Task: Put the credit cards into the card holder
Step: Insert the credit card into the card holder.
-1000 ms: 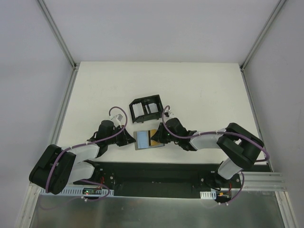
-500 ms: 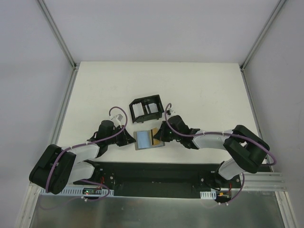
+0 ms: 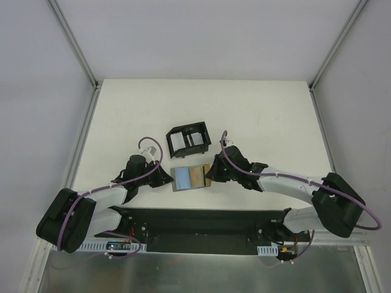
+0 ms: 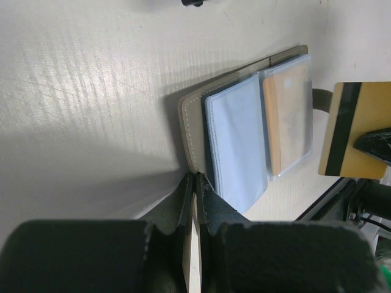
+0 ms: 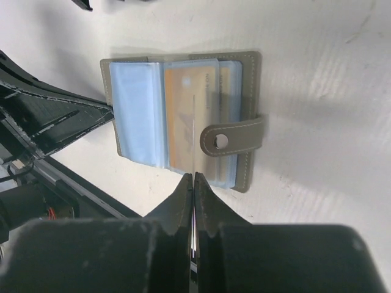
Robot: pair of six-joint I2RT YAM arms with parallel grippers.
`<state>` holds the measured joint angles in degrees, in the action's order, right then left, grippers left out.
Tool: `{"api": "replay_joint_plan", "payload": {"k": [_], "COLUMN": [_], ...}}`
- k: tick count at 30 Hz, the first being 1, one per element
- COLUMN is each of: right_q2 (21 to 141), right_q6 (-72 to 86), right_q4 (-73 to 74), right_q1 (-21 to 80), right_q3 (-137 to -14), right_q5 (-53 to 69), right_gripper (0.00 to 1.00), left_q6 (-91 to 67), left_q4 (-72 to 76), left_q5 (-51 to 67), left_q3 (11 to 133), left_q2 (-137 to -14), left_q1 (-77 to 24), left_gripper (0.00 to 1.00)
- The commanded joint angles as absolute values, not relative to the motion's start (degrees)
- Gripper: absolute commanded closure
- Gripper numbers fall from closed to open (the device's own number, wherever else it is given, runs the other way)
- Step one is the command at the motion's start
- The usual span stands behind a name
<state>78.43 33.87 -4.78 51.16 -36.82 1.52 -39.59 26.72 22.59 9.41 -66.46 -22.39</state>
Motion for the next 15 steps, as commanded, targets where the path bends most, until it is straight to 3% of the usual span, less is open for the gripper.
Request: {"api": "replay_joint_plan", "payload": {"k": [1,7,15], "right_q2": [73.2,71.3,70.7], "right_q6": [35.2,29.3,29.2], "right_q4": [-0.9,-0.3,-3.0], "right_q1": [51.2,50.9,50.4], "right_q3": [-37.0,-37.1,-36.7], "right_q5": [-5.2,-8.4,-2.6], "right_gripper": [0.99,1.00,1.00], "left_q6": [-38.8,-38.0,-38.1], "left_q4": [24.3,23.3,23.4], "left_q5": [18.1,18.1,17.6], "left_q3": [8.4,9.8,9.4], "left_q2": [-66.4,-68.2,-67.3], "left_q1": [-22.1,-22.6,-22.9], "left_gripper": [1.00,1.00,1.00]}}
